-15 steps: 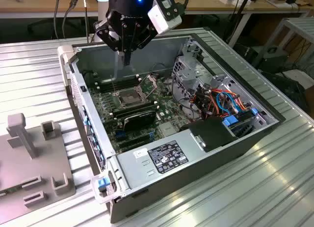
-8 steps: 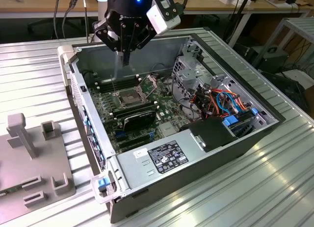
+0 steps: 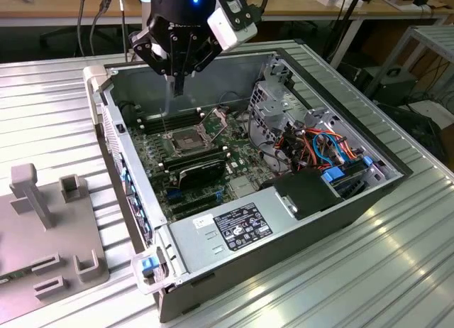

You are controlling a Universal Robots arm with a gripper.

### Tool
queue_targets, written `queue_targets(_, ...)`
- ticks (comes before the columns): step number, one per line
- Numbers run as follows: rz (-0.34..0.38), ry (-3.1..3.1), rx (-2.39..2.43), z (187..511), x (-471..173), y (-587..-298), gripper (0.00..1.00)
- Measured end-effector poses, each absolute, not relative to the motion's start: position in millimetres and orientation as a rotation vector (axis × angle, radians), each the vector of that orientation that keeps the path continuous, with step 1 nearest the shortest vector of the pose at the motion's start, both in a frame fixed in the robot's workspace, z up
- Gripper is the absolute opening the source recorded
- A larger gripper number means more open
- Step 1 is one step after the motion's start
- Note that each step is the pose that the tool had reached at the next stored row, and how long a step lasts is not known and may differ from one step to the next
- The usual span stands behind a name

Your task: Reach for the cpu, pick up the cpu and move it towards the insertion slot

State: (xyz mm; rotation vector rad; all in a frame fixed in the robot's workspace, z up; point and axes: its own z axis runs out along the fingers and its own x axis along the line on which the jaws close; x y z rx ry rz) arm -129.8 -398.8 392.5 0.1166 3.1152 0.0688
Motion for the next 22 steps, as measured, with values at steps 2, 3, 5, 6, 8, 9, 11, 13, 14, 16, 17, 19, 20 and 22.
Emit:
queue_targets(2, 0.069, 3.116, 0.117, 392.4, -130.5, -398.8, 0.11)
queue_targets(3, 0.069, 3.116, 0.117, 392.3, -131.2, -398.8, 0.11)
queue_targets(5, 0.069, 3.116, 0.117, 392.2, -131.8, -398.8, 0.11)
queue_targets(6, 0.069, 3.116, 0.117, 392.1, -132.6, -398.8, 0.11)
queue_targets(8, 0.069, 3.117, 0.117, 391.9, -133.6, -398.8, 0.11)
queue_targets(9, 0.069, 3.117, 0.117, 391.9, -134.1, -398.8, 0.11)
queue_targets(11, 0.069, 3.117, 0.117, 391.7, -134.9, -398.8, 0.11)
queue_targets(13, 0.069, 3.117, 0.117, 391.6, -135.5, -398.8, 0.11)
queue_targets(14, 0.069, 3.117, 0.117, 391.6, -135.8, -398.8, 0.11)
queue_targets(16, 0.069, 3.118, 0.117, 391.4, -137.2, -398.8, 0.11)
queue_targets(17, 0.069, 3.118, 0.117, 391.3, -137.6, -398.8, 0.11)
queue_targets(19, 0.069, 3.118, 0.117, 391.2, -138.2, -398.9, 0.11)
queue_targets(20, 0.069, 3.118, 0.117, 391.2, -138.5, -398.8, 0.11)
queue_targets(22, 0.069, 3.118, 0.117, 391.1, -139.0, -398.8, 0.11)
